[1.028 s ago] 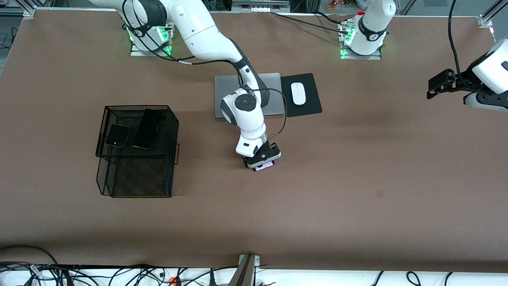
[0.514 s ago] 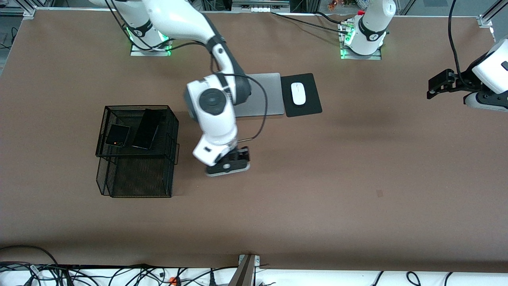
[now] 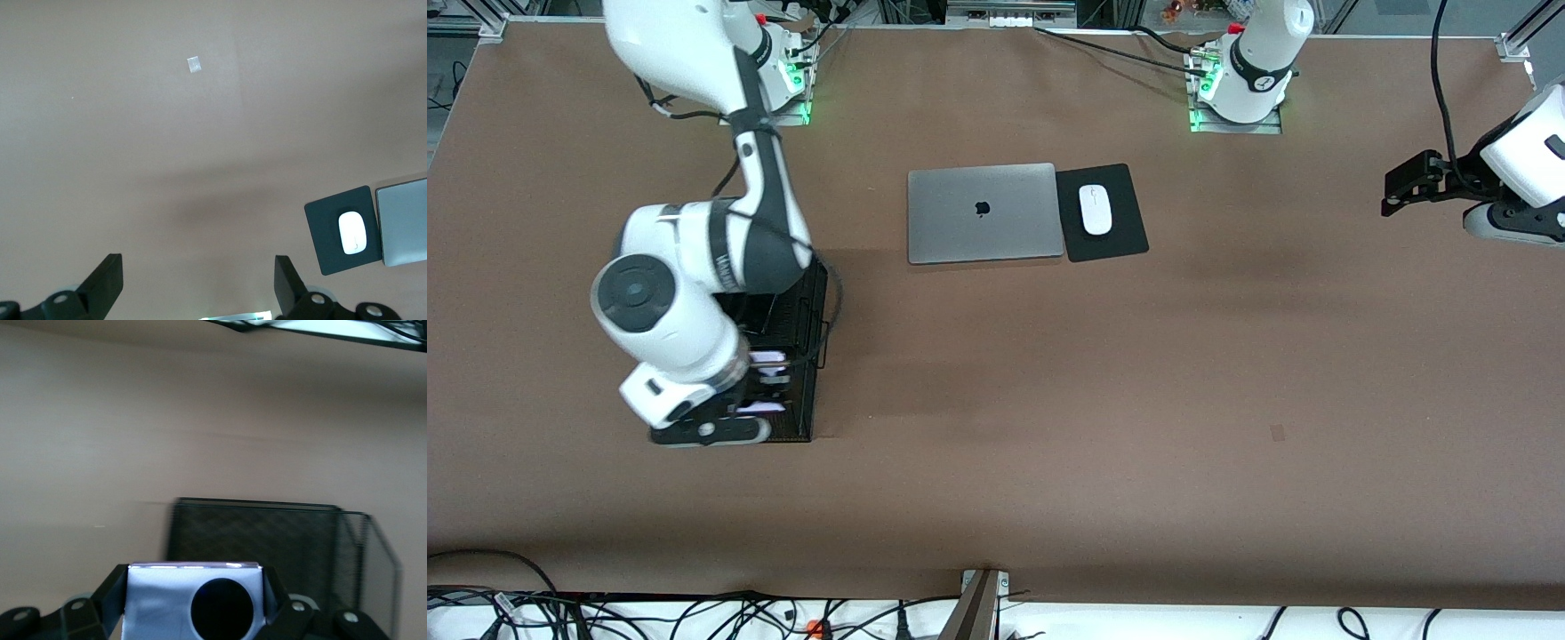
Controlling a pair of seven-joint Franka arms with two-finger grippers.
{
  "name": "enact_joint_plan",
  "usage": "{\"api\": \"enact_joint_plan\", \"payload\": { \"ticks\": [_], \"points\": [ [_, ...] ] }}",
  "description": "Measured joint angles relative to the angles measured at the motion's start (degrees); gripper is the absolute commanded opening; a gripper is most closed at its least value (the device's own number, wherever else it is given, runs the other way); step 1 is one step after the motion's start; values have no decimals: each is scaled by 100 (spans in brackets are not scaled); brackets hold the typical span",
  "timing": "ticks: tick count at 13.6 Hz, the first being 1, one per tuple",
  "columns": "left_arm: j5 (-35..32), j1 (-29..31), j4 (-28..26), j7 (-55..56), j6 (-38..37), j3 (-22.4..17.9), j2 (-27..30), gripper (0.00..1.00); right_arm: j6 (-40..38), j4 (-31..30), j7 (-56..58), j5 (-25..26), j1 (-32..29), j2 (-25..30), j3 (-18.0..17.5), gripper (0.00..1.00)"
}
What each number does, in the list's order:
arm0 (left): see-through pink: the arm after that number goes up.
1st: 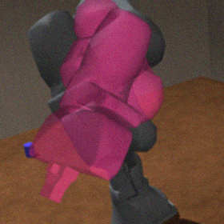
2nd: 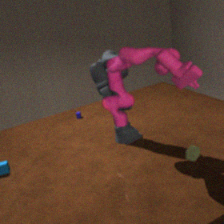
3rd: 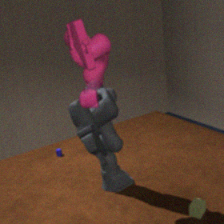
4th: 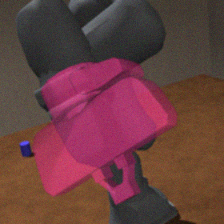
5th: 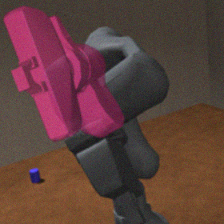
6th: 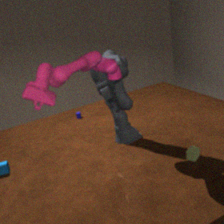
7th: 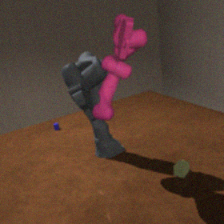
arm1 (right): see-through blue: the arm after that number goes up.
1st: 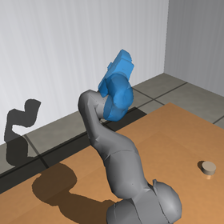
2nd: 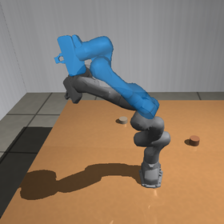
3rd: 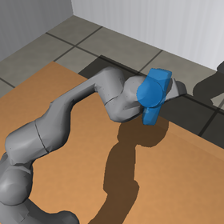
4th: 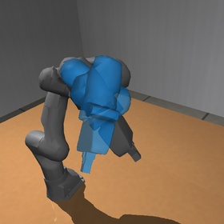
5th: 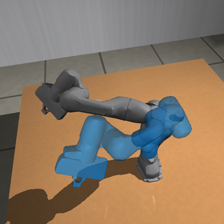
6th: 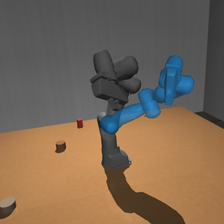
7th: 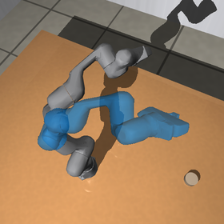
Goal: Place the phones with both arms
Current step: 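Carry the white phone with the right gripper over the mesh basket, then lower the white phone into the basket and open the right gripper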
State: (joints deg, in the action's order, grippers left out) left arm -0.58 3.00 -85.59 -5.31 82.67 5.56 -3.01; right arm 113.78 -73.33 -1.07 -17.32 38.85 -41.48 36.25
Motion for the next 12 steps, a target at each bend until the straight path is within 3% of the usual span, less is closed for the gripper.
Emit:
{"api": "enact_joint_plan", "payload": {
  "ticks": [3,8,10,12],
  "points": [
    [0,-1,0,-8,-36,13,34,100,266,-319,146,-205,-260,-52,-5,24],
    [-1,0,0,-12,-44,17,36,100,1394,-1243,146,-460,-233,-229,-57,26],
    [-1,3,0,-12,-45,9,36,100,1435,-1448,145,-586,-233,-236,-57,33],
    [-1,3,0,-12,-50,7,36,100,1436,-1593,145,-872,-232,-237,-56,55]
  ]
}}
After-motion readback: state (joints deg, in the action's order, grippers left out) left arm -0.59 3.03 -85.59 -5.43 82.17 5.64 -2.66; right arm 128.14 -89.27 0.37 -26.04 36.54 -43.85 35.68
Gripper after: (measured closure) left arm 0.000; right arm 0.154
